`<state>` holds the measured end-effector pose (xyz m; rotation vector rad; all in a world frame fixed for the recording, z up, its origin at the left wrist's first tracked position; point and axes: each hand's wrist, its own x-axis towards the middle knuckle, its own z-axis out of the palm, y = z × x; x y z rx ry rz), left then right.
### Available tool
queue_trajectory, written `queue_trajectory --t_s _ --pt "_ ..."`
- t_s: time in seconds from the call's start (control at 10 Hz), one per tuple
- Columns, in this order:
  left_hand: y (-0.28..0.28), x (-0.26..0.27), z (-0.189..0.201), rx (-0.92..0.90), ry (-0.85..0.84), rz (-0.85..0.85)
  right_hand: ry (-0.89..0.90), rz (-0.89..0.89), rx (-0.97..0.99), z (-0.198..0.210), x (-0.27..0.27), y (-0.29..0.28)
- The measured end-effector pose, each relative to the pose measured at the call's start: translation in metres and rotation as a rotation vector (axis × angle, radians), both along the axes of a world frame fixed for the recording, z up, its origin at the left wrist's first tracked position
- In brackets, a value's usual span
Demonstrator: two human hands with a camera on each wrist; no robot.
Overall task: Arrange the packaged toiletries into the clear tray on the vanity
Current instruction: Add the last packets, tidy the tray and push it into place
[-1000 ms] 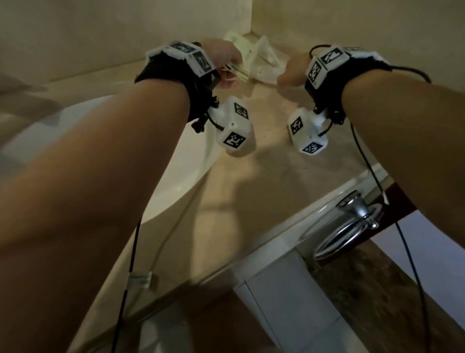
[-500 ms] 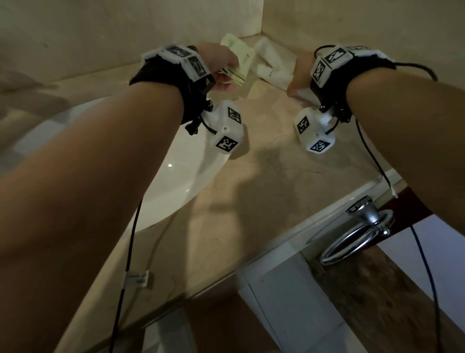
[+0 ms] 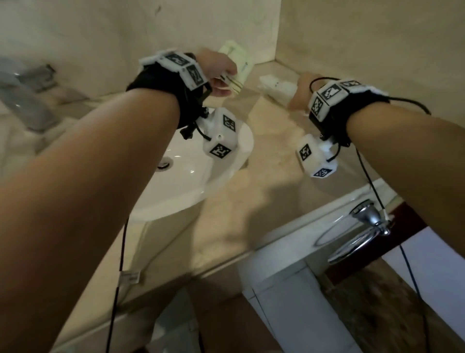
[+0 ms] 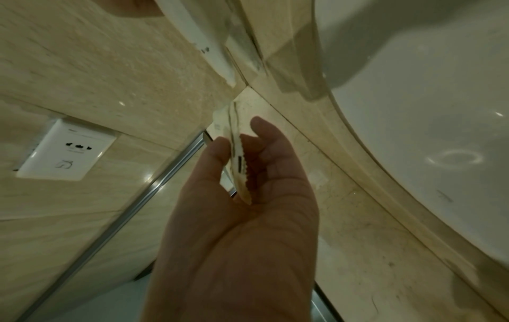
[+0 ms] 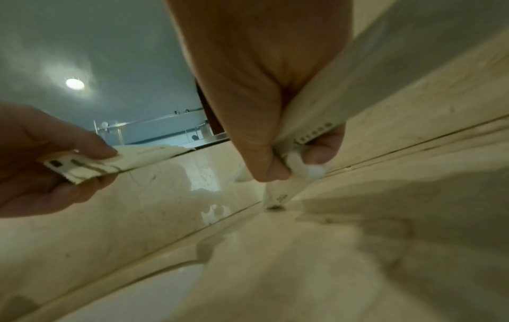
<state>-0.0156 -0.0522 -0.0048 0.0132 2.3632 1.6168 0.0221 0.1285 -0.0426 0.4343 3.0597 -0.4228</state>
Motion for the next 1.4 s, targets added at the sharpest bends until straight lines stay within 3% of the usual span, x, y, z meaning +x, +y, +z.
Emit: queue_trajectory --t_s 0.2,0.4,0.7,1.0,1.1,1.4 --pt "-0.036 0.016 0.013 -0.043 0.045 0.036 0.061 0.046 -0.264 0.016 0.007 -0.039" --pt "-0.080 0.029 0.025 -0.059 0.105 0.116 0.056 0.028 -0.394 0.038 0.012 -0.100" --pt "-0.171 0.057 0.038 -0.175 0.178 0.261 0.138 0.170 -0.606 0.045 0.022 -0.193" --pt "-0.272 0.103 0.054 -0.211 0.205 0.446 0.109 0.347 -0.691 0.060 0.045 -0.285" --pt "-0.297 0.119 0.055 -0.200 0.213 0.497 0.044 0.437 -0.634 0.060 0.053 -0.311" --pt "-0.366 0.171 0.045 -0.211 0.169 0.650 -0.024 0.610 -0.714 0.056 0.074 -0.380"
